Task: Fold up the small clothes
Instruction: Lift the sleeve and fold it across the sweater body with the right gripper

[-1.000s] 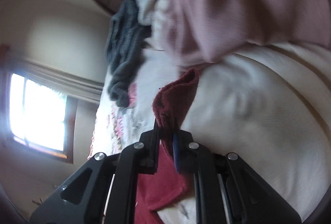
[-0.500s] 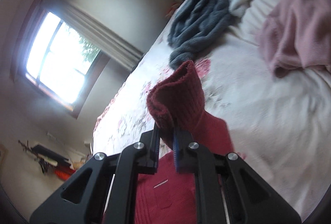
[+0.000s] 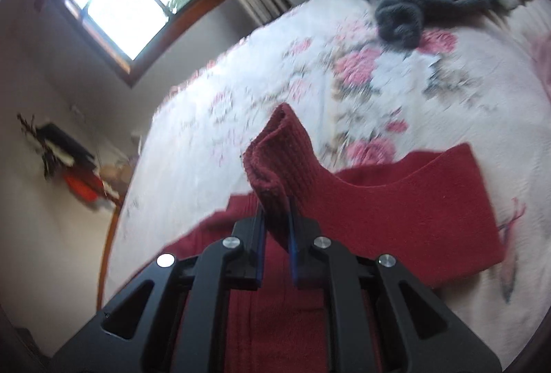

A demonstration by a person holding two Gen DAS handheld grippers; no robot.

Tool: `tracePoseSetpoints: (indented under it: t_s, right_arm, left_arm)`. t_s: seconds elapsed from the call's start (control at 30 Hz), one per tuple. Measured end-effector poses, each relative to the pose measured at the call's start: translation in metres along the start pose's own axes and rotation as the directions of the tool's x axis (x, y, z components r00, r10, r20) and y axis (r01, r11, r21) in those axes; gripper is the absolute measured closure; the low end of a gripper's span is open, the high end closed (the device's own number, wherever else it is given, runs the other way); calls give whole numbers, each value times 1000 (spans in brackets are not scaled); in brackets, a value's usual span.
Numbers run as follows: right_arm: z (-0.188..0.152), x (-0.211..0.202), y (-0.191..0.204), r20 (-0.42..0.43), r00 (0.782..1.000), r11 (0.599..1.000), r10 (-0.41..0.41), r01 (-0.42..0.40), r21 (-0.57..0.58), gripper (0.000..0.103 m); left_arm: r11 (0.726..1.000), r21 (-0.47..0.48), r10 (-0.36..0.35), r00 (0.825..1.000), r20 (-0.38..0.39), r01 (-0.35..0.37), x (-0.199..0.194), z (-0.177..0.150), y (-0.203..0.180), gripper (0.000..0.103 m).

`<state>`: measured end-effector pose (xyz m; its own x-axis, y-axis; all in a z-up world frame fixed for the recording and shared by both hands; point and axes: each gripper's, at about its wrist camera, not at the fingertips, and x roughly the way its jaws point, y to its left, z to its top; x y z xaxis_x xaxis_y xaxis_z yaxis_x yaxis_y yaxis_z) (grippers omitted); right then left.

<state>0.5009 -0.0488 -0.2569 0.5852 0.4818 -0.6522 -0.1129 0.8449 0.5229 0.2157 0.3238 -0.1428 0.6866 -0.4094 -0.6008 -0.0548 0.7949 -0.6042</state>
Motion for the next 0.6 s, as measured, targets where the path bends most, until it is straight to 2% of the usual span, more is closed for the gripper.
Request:
tracePoseSetpoints:
  t_s: [0.17,0.23,0.27,0.3,0.33,0.37,0.47,0.6]
  right_arm:
    - [-49,62,27,-97,995,996,-37,29,-83,92]
    - [-61,81,26,-133,991,995,-29,16,-100,82]
    - [-70,89,25,-165,986,996,-2,-14,-93,65]
    - [-75,91,22,-183,983,996,28,-43,-78,55]
    - [-80,88,23,-182,982,996,51,-64,-68,52]
    - [-83,80,20,-168,983,994,77,-89,-62,46]
    - [-87,49,-3,-85,991,994,103,-105,-19,43]
    - [-101,21,-45,39,995,991,97,-100,94,44]
  left_arm:
    - [998,-42,-49,998,-33,47,37,9,2,4]
    - [994,-79,-82,996,-40,78,60,10,7,4]
    - [990,-104,-101,993,-54,95,73,10,9,4]
    - [983,-140,-130,989,-73,119,90,10,13,4]
    - [974,-176,-158,983,-98,139,108,10,18,4]
    - [969,-199,-174,978,-118,148,122,11,21,4]
    - [943,-277,-239,952,-190,182,176,12,30,4]
    - [914,-372,-276,921,-274,163,252,11,43,4]
